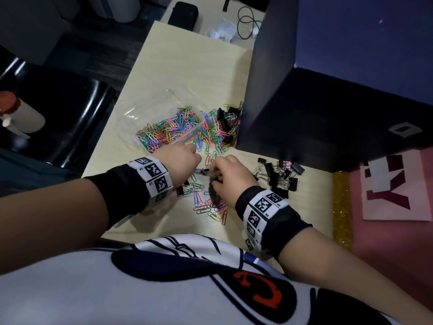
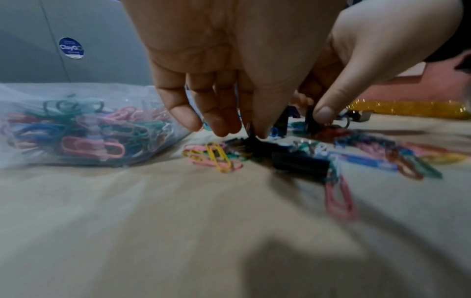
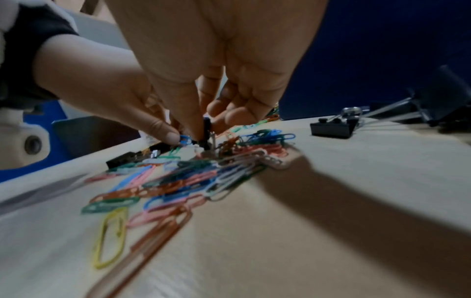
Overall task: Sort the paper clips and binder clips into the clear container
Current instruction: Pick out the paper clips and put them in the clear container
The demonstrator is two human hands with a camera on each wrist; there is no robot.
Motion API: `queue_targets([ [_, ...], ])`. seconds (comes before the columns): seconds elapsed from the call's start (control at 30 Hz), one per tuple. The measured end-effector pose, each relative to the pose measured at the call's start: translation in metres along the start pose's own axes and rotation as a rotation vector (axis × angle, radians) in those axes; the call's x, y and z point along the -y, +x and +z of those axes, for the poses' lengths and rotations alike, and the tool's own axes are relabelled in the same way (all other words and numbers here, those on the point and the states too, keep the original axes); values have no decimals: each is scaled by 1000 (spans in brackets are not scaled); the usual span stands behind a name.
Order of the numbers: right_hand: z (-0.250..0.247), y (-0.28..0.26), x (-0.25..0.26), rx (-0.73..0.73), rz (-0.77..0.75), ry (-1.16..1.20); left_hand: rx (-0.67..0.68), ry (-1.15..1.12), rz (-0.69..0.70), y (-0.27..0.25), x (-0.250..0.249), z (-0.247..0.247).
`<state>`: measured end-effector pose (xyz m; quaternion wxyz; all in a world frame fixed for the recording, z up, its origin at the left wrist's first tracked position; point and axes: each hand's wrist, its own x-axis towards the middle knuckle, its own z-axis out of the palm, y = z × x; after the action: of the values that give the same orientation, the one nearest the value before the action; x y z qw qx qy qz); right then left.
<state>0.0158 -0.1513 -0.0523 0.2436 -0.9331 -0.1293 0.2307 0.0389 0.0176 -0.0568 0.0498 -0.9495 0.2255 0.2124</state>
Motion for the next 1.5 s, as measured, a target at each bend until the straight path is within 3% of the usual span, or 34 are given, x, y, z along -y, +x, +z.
queue_targets([
  [0.17,-17,-6,-16,-157,94,118,8,-117,22,2,-4,-21],
  [0.37,-26,-17,-42,-225,205,132,-20,-175,63,13,-10,-36],
  [0.6,-29,-22,-34,-140,164,171,-93,-266,152,18,-33,-43],
  [0.77,-31,-22,-40,-211,214,172,-147,-357,118,19,-45,-42],
  [0.97,-45,-23,-52,-306,270,123,-69,-326,76,15,-40,-35],
  [1.07,-51,-24,-57,-375,376,95,-5,-241,45,13,-33,-35],
  [1.17,-49,-25,-56,-387,440,-83,98,-138,-6,10,-23,-36],
  [1.33,-35,-19,-31,-319,274,-200,295,64,-62,-3,-12,-32],
  [1.5,-10,-9,3,-94,-29,-232,290,14,-125,-19,-3,-15],
])
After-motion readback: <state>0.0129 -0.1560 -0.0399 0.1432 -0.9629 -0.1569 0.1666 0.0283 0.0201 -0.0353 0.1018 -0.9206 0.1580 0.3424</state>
